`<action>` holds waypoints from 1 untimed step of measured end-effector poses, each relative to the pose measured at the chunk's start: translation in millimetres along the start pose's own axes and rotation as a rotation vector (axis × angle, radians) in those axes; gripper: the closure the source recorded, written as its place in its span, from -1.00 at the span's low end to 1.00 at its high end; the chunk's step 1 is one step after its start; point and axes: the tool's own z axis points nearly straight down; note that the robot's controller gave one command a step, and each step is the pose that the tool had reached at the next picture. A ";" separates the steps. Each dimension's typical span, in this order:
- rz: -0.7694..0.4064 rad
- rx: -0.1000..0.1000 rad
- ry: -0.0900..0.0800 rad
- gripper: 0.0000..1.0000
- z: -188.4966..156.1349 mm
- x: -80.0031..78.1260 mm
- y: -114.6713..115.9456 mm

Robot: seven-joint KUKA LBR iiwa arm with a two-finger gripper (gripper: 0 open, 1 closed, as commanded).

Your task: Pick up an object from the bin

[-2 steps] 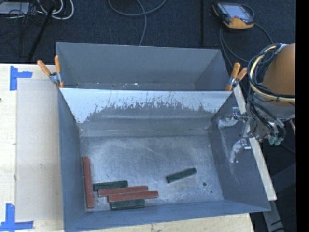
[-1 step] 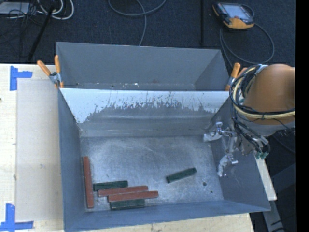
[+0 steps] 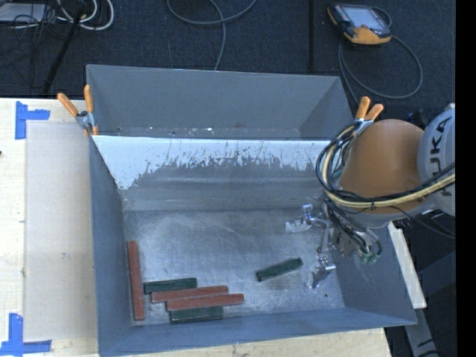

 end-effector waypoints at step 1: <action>-0.105 0.001 -0.001 -1.00 30.4 -13.7 -4.1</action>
Offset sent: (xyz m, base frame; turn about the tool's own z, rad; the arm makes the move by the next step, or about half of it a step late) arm 0.0233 0.0149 -0.0910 -0.2167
